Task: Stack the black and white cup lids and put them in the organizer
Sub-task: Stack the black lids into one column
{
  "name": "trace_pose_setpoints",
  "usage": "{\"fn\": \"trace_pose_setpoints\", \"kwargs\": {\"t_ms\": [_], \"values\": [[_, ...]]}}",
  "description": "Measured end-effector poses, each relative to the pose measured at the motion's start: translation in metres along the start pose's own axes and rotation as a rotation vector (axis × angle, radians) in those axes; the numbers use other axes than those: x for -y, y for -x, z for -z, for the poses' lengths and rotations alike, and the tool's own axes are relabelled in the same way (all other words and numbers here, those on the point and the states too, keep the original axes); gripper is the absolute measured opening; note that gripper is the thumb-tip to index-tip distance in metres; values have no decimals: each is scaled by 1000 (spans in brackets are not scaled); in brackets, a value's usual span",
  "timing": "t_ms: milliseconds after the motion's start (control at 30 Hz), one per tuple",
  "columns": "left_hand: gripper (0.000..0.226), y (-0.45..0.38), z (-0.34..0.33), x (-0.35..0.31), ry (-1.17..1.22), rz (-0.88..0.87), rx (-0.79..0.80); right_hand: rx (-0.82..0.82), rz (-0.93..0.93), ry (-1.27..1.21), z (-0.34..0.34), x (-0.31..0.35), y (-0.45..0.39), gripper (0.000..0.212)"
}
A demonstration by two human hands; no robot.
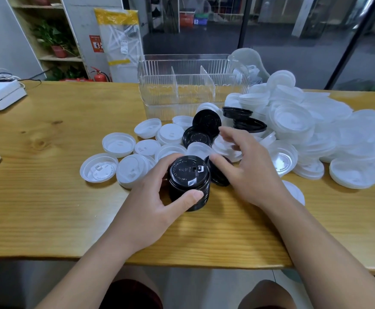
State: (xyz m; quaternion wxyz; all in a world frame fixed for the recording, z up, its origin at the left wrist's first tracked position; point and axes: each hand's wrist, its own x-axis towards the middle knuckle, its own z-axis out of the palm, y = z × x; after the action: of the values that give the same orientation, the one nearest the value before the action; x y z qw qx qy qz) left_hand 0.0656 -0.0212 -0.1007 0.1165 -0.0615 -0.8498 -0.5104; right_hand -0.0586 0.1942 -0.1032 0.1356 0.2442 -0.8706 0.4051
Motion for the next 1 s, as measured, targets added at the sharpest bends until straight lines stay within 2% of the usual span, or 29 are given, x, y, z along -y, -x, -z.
{"fn": "trace_pose_setpoints", "kwargs": {"t_ms": [167,400,567,700,800,900,1000], "values": [[54,0,1,1,11,16,1,-68,21,185,4,5,21,67],[54,-1,0,3,7,18,-1,-73,-105,450,-2,3,32,74],[57,1,2,3,7,18,0,-83,-91,327,-2,7,34,66],[59,2,5,1,8,20,9,-151,-47,-1,11,23,40,54],[61,2,6,2,28,33,6,28,37,-262,21,41,42,52],[62,1,8,2,53,40,22,247,101,-213,20,54,40,64],[61,0,10,2,66,41,34,315,105,-164,23,63,32,70]]}}
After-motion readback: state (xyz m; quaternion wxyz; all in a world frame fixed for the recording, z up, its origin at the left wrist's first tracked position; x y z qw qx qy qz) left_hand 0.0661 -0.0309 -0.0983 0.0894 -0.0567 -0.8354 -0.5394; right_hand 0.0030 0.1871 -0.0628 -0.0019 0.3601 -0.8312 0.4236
